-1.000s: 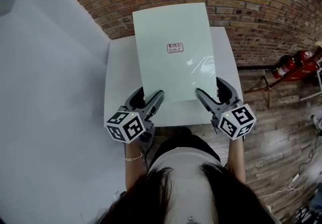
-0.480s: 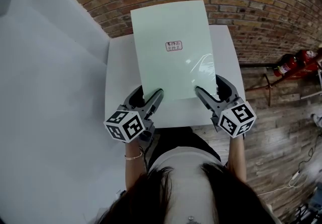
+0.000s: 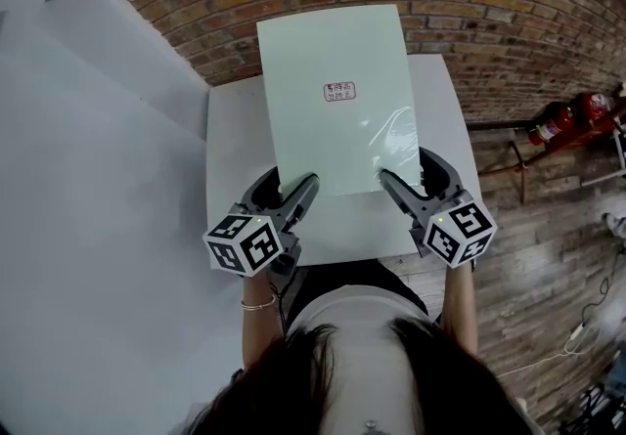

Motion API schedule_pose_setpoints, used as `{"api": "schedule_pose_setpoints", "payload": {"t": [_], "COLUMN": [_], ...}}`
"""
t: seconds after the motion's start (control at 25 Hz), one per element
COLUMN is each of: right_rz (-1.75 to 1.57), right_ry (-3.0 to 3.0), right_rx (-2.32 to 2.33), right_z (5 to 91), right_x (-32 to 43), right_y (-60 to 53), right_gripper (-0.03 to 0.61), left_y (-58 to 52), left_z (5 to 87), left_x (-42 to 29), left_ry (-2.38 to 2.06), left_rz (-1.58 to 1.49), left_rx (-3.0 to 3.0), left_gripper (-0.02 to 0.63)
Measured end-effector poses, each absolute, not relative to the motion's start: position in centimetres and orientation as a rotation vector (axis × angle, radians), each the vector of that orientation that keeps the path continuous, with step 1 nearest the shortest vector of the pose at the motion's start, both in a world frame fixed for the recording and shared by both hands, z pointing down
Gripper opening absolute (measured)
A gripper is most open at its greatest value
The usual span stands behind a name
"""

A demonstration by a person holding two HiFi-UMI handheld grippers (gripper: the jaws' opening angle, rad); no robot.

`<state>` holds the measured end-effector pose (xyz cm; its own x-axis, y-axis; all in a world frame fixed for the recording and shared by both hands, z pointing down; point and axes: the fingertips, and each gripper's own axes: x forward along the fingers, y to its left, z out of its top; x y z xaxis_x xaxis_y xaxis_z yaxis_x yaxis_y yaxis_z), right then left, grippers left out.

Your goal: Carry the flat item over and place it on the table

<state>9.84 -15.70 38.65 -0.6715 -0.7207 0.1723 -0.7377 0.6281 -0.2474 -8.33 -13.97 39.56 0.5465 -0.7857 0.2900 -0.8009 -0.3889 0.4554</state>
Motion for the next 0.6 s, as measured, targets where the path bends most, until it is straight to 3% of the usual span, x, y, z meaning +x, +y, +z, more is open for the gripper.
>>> {"api": "schedule_pose_setpoints", "payload": {"t": [0.6], "right_rz": [0.537], "right_ry": [-2.726], "right_rx": [1.266], "right_z": [40.8], "right_x": [7.1], "right_y": [-19.7], "right_gripper": [0.347], "left_y": [-18.2], "left_z": [41.8], "left_x": [-11.1], "left_ry": [-1.223], "left_rz": [0.076], "left_rx": [2.200], "left_gripper": [0.341]}}
